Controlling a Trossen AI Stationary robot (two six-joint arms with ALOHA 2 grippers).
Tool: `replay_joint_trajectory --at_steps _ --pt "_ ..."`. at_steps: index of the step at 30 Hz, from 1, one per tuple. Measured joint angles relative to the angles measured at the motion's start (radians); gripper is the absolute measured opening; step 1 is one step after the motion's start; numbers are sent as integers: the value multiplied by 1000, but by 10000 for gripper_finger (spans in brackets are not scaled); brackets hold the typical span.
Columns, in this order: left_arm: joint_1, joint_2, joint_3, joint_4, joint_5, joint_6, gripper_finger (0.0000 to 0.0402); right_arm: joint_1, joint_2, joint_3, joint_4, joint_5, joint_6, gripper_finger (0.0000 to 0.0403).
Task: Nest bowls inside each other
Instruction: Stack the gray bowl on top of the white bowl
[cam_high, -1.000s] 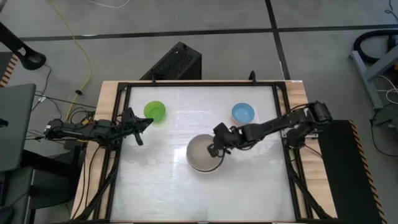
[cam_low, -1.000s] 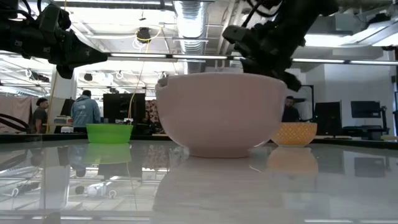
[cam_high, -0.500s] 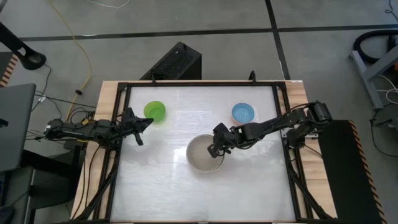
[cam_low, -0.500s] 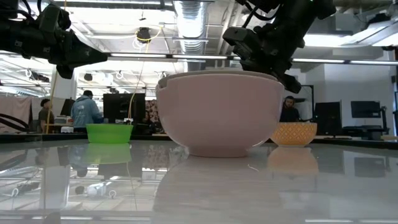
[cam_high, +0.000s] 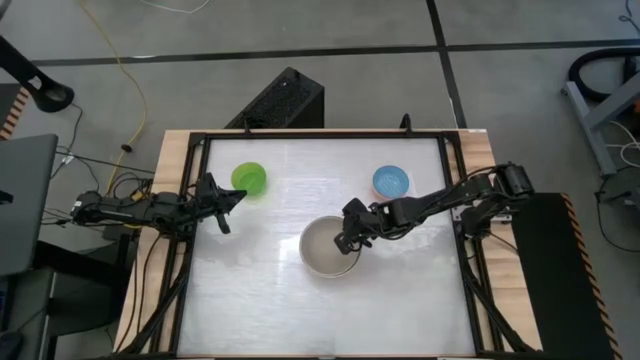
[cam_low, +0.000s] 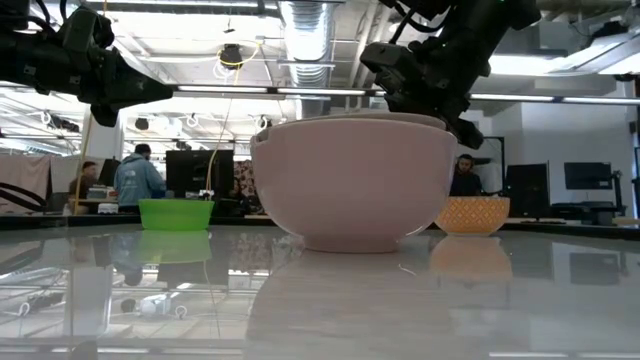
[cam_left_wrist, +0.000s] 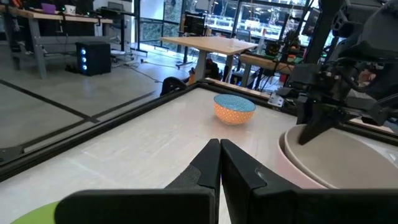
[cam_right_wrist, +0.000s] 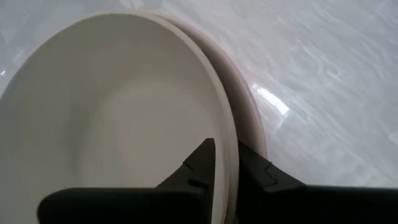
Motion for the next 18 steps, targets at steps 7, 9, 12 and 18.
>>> replay_joint_trajectory --at_steps 7,9,12,18 --pt "0 0 0 0 1 0 0 0 -1 1 3 -21 -42 103" --pt "0 0 0 0 11 0 0 -5 -1 1 3 -39 -45 121" --pt "0 0 0 1 17 0 0 -15 -3 2 4 -64 -53 150" --pt "0 0 0 1 17 0 0 -35 -30 1 -9 -93 -66 188"
